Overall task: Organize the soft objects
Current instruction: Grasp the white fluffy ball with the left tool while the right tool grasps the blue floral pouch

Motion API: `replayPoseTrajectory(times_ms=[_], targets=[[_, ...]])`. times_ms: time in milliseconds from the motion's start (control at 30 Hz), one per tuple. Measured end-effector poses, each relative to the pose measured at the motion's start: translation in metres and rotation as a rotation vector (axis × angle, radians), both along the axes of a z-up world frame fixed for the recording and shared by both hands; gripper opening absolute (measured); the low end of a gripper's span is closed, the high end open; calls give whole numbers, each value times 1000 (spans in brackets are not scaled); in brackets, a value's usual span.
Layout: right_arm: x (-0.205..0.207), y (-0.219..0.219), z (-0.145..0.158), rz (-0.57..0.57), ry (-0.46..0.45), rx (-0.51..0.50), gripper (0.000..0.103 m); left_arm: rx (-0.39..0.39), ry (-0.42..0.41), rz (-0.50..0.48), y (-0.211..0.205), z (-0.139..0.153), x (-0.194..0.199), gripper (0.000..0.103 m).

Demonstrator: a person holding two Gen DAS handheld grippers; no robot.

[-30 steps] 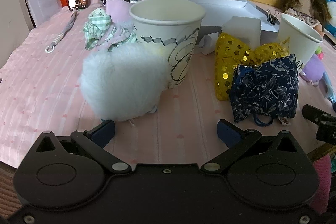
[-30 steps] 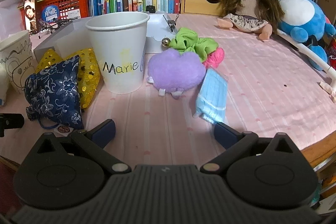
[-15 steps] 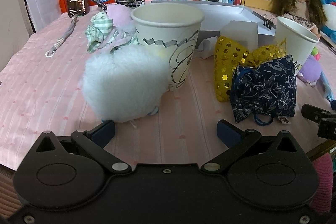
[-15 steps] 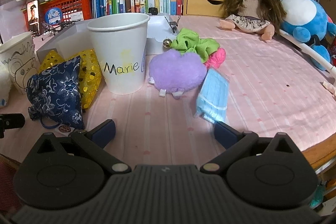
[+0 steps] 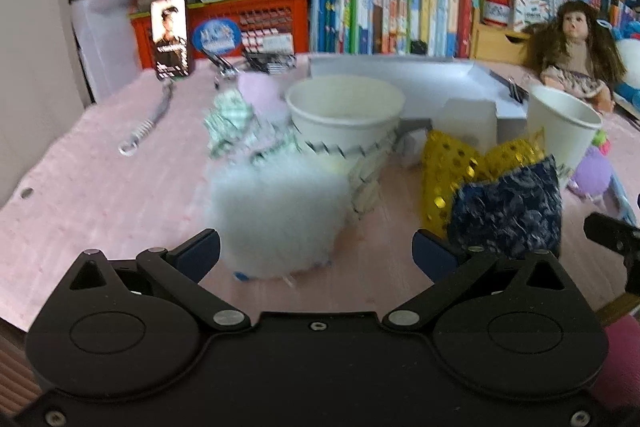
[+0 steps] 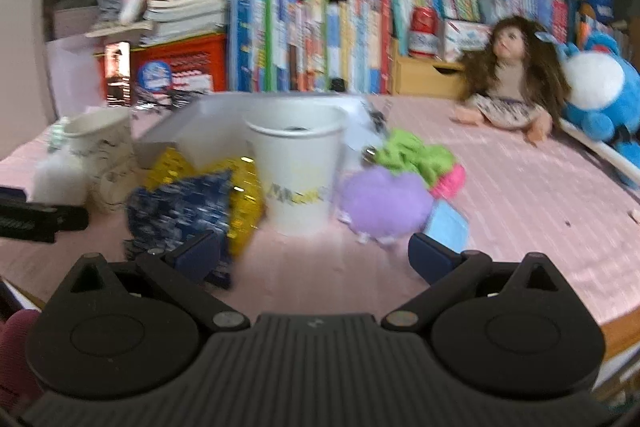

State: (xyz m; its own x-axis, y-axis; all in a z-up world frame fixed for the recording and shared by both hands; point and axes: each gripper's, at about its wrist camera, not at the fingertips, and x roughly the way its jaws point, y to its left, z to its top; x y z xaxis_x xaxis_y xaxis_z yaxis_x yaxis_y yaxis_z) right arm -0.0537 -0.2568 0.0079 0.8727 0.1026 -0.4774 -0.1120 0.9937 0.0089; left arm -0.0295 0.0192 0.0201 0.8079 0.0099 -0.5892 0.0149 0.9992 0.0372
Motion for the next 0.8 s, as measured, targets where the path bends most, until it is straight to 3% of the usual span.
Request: replayPoseTrajectory(times_ms=[433,667,800], targets=[[7,59,-6,159,-79,-45,103,-53,-12,63,22,0,21,102],[10,86,-17,141,-109,-57,103,-160,20,79,34,-10,28,99],[13,93,-20,103,-129,-62,103,-166,18,79,36,-13,30,95]])
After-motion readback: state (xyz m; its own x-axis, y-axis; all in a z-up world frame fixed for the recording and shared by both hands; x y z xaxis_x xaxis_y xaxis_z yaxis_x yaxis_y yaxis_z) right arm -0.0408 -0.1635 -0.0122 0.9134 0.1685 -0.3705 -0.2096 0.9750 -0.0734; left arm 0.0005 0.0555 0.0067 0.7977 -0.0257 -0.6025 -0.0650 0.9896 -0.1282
